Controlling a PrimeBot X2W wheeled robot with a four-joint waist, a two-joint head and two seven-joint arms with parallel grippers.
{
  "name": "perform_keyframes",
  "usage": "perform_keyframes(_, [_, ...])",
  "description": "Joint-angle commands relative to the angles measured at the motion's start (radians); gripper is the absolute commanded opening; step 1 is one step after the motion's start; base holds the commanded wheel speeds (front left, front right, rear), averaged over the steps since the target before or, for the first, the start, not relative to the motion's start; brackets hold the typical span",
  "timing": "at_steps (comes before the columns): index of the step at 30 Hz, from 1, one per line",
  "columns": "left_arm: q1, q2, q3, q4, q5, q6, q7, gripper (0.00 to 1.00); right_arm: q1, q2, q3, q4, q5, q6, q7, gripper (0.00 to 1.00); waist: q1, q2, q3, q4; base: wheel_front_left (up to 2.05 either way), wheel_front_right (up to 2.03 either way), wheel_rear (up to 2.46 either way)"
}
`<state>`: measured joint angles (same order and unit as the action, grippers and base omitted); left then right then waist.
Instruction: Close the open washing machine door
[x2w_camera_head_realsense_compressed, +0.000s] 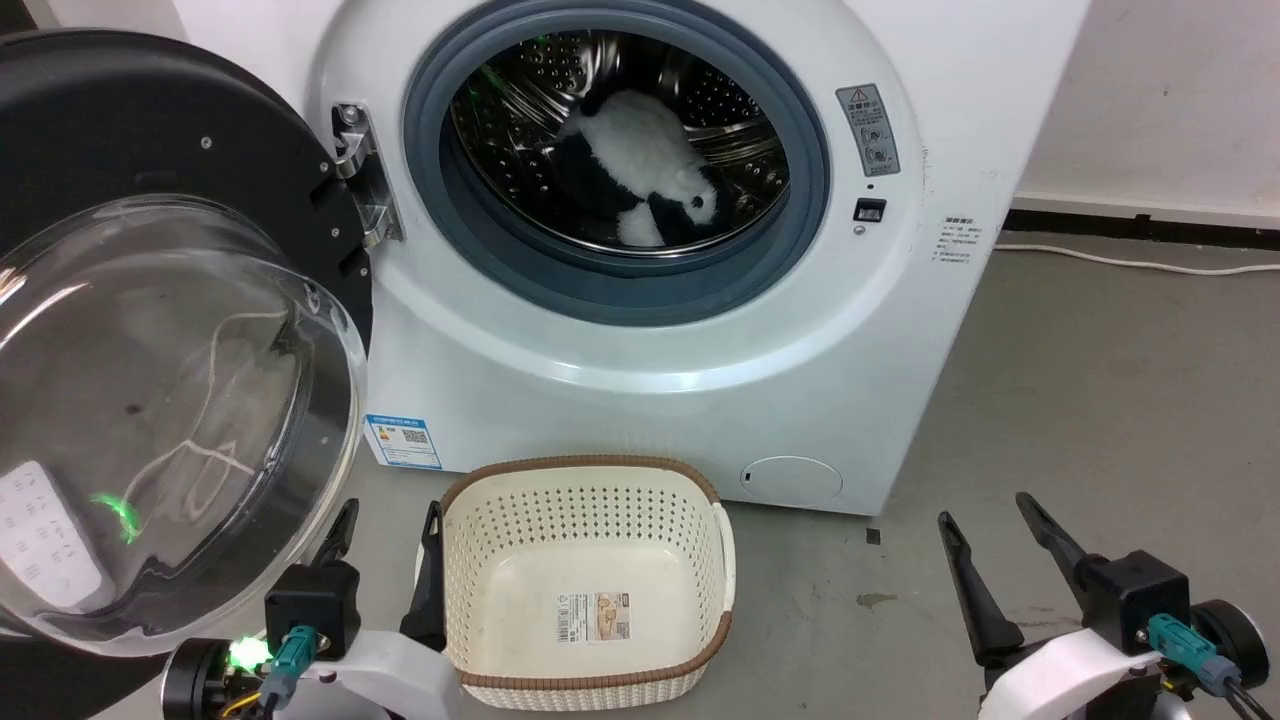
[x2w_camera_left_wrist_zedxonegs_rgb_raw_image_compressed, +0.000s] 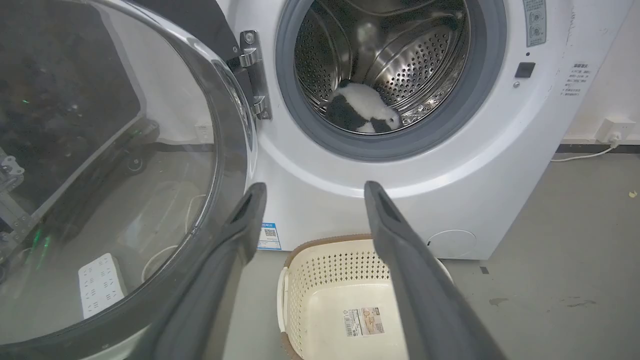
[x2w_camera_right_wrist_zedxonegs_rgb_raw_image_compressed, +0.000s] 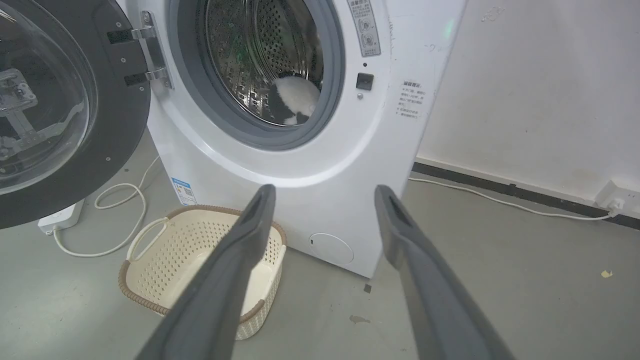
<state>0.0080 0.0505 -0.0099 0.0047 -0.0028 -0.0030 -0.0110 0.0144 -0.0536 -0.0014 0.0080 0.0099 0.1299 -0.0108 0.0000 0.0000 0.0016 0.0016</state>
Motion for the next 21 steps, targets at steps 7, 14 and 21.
perform_keyframes(7, [0.0, 0.004, -0.005, -0.003, -0.001, 0.007, -0.025, 1.0, 0.007, 0.0, -0.007, 0.007, 0.012, 0.0, -0.025, 1.0, 0.0, 0.0, -0.001, 0.015, 0.0, 0.0, 0.0])
perform_keyframes(14, [0.005, 0.007, -0.01, -0.004, -0.002, 0.01, -0.04, 1.0, 0.013, 0.001, -0.002, 0.011, 0.021, 0.0, -0.04, 1.0, 0.0, 0.0, -0.006, 0.053, 0.0, 0.0, 0.0])
perform_keyframes(21, [0.009, 0.011, -0.017, -0.002, -0.002, 0.01, -0.054, 1.0, 0.017, 0.001, 0.006, 0.016, 0.029, 0.0, -0.054, 1.0, 0.0, 0.0, -0.012, 0.116, 0.0, 0.0, 0.0])
